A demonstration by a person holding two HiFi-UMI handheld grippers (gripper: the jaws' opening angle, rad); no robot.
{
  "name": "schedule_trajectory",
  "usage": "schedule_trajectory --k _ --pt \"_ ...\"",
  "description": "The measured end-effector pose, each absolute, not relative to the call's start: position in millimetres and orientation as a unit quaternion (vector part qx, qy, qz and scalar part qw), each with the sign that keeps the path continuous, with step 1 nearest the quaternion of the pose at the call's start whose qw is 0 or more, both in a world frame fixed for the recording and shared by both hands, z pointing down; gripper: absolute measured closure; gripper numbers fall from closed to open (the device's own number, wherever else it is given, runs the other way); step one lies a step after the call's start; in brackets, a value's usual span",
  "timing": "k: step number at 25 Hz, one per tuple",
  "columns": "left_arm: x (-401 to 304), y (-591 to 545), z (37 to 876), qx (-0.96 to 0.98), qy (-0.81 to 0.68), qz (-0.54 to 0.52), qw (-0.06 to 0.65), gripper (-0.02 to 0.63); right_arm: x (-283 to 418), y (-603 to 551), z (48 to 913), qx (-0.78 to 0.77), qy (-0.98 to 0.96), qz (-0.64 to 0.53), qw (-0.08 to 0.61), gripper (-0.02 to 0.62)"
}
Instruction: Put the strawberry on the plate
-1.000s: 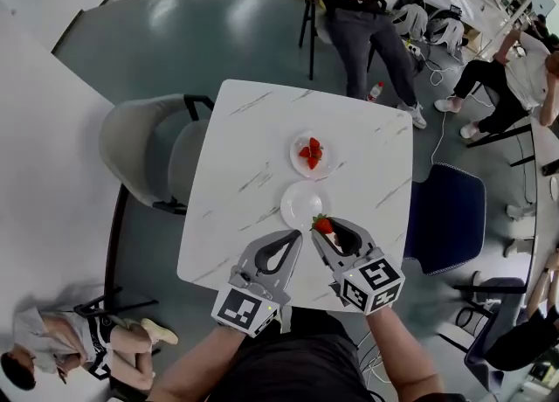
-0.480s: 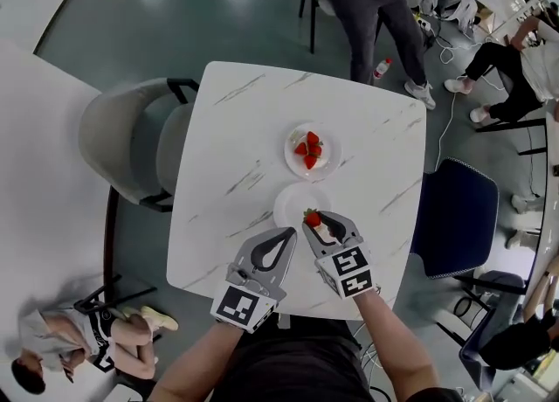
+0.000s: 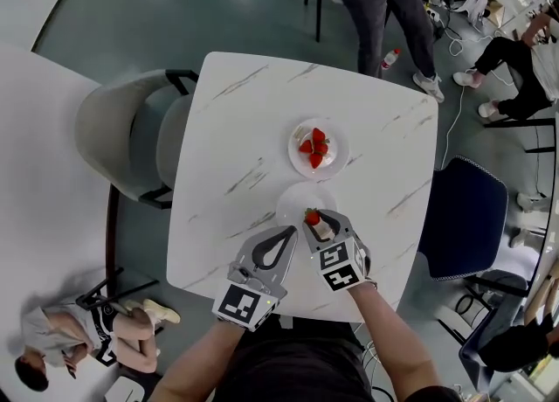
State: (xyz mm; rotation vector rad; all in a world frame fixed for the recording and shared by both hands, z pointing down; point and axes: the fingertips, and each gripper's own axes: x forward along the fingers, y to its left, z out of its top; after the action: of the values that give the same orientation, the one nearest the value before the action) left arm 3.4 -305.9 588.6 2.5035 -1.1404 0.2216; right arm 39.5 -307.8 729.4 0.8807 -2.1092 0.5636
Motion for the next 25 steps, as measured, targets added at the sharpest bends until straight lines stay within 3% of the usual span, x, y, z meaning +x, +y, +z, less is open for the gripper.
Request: schedule_trajectory --k 8,25 --pt "-2.7 -309.1 596.8 0.883 -0.415 0.083 0.201 0.595 38.4 -305.2 751.5 0.32 -0.811 0.201 0.447 0.462" --pt "-11.1 -310.4 601.6 0.88 -0.424 0.084 0.198 0.595 35.2 -307.6 760.7 0.294 -0.8 0.199 0.484 0.458"
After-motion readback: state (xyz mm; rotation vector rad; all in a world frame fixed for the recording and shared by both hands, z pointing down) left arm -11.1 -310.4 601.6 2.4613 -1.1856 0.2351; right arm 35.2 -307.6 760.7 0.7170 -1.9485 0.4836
